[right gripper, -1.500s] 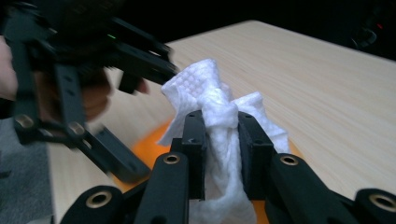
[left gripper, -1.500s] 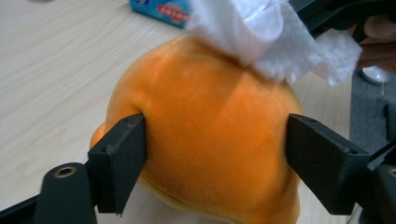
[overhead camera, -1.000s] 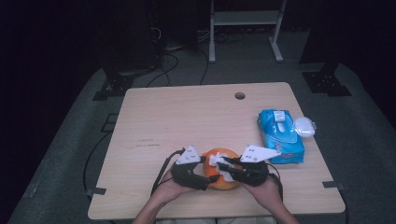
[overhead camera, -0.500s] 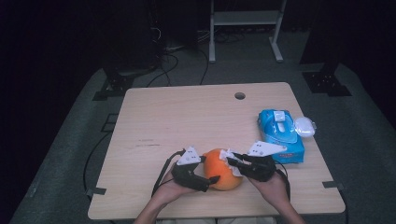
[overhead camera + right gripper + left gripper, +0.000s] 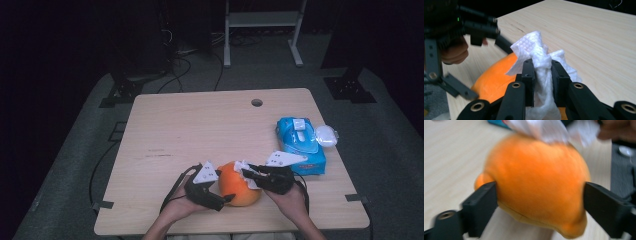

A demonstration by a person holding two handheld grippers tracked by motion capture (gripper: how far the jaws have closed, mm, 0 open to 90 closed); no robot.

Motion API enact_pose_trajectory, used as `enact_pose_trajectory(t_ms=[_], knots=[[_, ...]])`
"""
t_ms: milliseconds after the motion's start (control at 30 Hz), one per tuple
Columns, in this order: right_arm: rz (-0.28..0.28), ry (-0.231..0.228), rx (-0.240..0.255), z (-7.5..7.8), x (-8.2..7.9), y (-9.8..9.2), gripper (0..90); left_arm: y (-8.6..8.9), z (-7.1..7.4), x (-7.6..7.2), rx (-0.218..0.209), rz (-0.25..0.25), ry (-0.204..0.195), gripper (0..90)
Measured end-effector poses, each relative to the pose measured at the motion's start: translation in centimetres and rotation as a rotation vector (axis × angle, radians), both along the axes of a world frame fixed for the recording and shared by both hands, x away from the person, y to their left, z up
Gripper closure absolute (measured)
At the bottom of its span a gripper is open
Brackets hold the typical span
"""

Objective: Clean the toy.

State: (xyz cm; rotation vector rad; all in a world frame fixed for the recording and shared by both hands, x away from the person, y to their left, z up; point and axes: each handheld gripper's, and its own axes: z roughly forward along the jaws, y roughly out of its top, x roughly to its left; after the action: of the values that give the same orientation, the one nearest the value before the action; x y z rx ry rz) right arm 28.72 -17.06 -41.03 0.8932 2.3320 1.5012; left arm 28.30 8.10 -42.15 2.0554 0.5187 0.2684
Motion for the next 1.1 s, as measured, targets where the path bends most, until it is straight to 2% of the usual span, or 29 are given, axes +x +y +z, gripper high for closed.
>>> enact_pose_trajectory(t_ms=[33, 67, 133, 167, 200, 267, 333, 367, 433, 467, 533, 567, 600, 633, 700, 767, 833, 867, 933, 967, 1033, 1100], knots=[[0.024, 0.005, 0.010, 0.1, -0.1, 0.3, 74.9, -0.1, 0.1, 0.1, -0.022, 0.004, -0.012, 8.4], [0.052, 0.002, 0.010, 0.2, -0.3, 0.8, 74.9, -0.3, 0.0, 0.1, -0.016, -0.005, -0.023, 8.2], [0.085, -0.025, -0.024, 0.3, -0.9, 2.0, 74.8, -0.4, -0.4, -0.1, 0.030, -0.021, -0.035, 9.9], [0.087, -0.034, -0.040, 0.2, -0.9, 2.3, 74.9, -0.2, -0.6, -0.2, 0.040, -0.025, -0.033, 14.1], [0.086, -0.030, -0.049, 0.1, -0.8, 2.2, 74.9, 0.0, -0.7, -0.1, 0.054, -0.018, -0.016, 16.0], [0.051, -0.023, -0.063, -0.3, -0.5, 1.7, 74.9, 0.6, -0.7, 0.1, 0.066, -0.017, 0.024, 18.3], [0.020, 0.000, -0.052, -0.6, -0.2, 0.9, 74.8, 0.8, -0.7, 0.2, 0.061, -0.022, 0.030, 18.8], [0.011, 0.004, -0.049, -0.6, -0.1, 0.7, 74.8, 0.8, -0.6, 0.2, 0.047, -0.019, 0.025, 18.2], [0.005, 0.006, -0.033, -0.6, -0.2, 0.8, 74.8, 0.3, -0.3, 0.0, 0.022, -0.024, -0.026, 11.3], [0.015, 0.005, -0.020, -0.5, -0.4, 1.1, 74.7, 0.0, -0.3, -0.1, 0.022, -0.036, -0.036, 10.9], [0.065, 0.001, 0.011, -0.5, -0.7, 1.7, 74.6, -0.4, -0.5, -0.2, 0.085, -0.039, -0.051, 11.6], [0.067, -0.012, -0.007, -0.4, -0.9, 2.1, 74.6, -0.2, -0.6, -0.1, 0.095, -0.043, -0.047, 14.1], [0.072, -0.020, -0.020, -0.4, -0.9, 2.2, 74.6, 0.0, -0.7, 0.0, 0.084, -0.042, -0.026, 16.4], [0.069, -0.011, -0.016, -0.4, -0.8, 2.0, 74.7, 0.4, -0.7, 0.1, 0.086, -0.032, -0.018, 19.0], [0.032, -0.003, -0.021, -0.5, -0.4, 1.3, 74.7, 1.0, -0.8, 0.5, 0.092, -0.009, 0.010, 21.2], [-0.006, -0.002, -0.046, -0.8, -0.1, 0.6, 74.8, 1.7, -1.1, 0.9, 0.078, 0.013, 0.041, 22.1], [-0.017, 0.010, -0.027, -0.9, -0.1, 0.2, 74.7, 2.1, -1.3, 1.3, 0.082, 0.027, 0.059, 22.7], [-0.003, 0.000, -0.022, -0.9, -0.4, 0.5, 74.7, 2.3, -1.3, 1.5, 0.075, 0.037, 0.069, 22.8], [0.063, -0.016, 0.004, -0.6, -1.1, 1.4, 74.6, 2.7, -1.4, 1.7, 0.063, 0.057, 0.083, 23.1], [0.081, -0.036, -0.013, -0.5, -1.4, 2.0, 74.6, 2.9, -1.5, 1.7, 0.062, 0.054, 0.086, 23.3], [0.082, -0.063, -0.049, -0.7, -1.6, 2.7, 74.6, 3.1, -1.5, 1.8, 0.053, 0.057, 0.092, 24.0], [0.061, -0.036, -0.036, -1.0, -0.9, 2.0, 74.6, 3.2, -1.6, 1.9, 0.050, 0.056, 0.090, 24.7]])
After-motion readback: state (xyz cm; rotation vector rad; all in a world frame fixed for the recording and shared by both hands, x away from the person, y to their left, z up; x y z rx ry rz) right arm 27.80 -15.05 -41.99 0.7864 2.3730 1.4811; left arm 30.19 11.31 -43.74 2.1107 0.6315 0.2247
